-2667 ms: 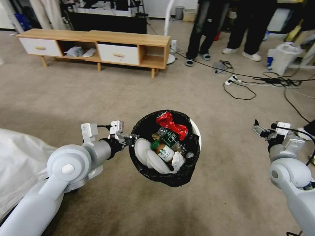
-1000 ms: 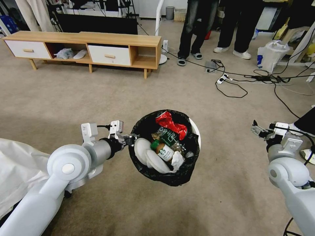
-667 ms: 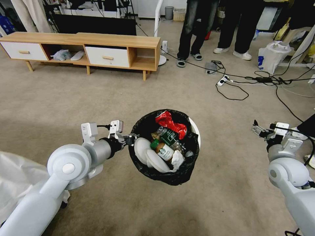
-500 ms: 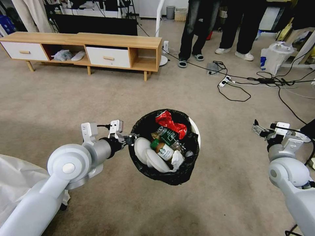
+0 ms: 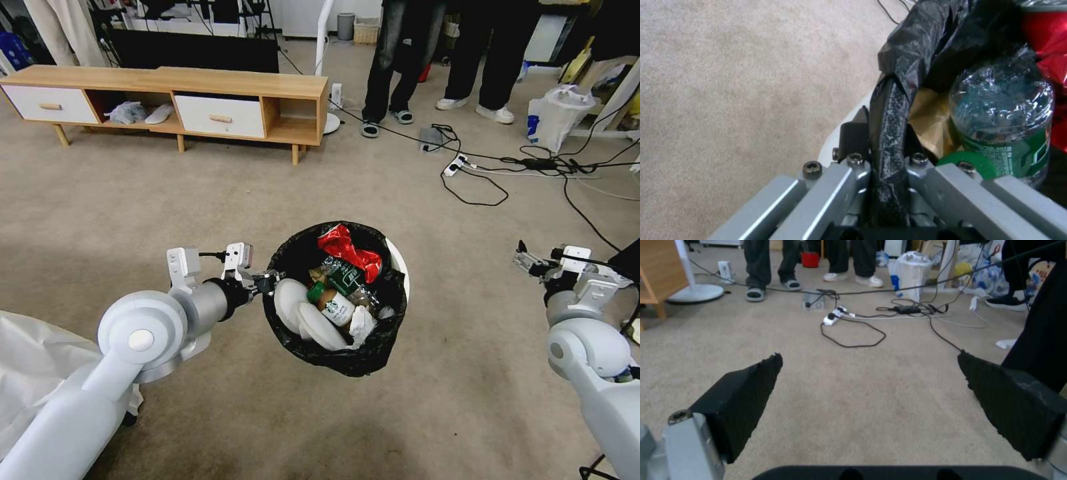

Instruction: Pick up the trash bin and place the garbage on the floor into it.

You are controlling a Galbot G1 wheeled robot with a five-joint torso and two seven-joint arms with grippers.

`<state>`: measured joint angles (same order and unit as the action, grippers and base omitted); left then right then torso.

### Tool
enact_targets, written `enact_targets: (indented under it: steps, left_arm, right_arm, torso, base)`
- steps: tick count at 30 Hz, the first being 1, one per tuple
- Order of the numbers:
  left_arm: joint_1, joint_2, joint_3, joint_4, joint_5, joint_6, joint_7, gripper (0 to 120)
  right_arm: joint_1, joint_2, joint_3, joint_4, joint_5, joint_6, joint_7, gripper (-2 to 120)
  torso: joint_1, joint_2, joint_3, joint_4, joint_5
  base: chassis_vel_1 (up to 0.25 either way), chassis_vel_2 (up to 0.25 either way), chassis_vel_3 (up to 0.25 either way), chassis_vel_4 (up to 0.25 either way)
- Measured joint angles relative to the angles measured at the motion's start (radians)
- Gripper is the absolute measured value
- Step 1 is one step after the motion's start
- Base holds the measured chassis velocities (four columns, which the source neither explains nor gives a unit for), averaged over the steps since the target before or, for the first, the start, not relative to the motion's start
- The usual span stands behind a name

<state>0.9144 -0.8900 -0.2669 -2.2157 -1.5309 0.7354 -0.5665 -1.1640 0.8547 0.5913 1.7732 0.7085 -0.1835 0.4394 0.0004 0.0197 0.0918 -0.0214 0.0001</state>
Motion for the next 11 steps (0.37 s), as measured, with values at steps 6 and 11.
enact_targets:
  steps: [6,11]
  left_arm:
    - [0.007,-0.001,-0.002,-0.001,0.0,0.0,0.0,2]
    - [0.01,-0.001,-0.004,-0.002,0.0,0.0,0.0,2]
  right_arm:
    - [0.003,0.004,-0.005,-0.001,-0.002,0.0,0.0,100]
    - [0.001,0.003,-0.005,-0.001,-0.003,0.0,-0.001,100]
  torso:
    - [0.0,0.0,0.0,0.0,0.0]
    - [0.0,0.0,0.0,0.0,-0.0001]
  base:
    - [0.0,0.0,0.0,0.0]
    - [0.0,0.0,0.0,0.0]
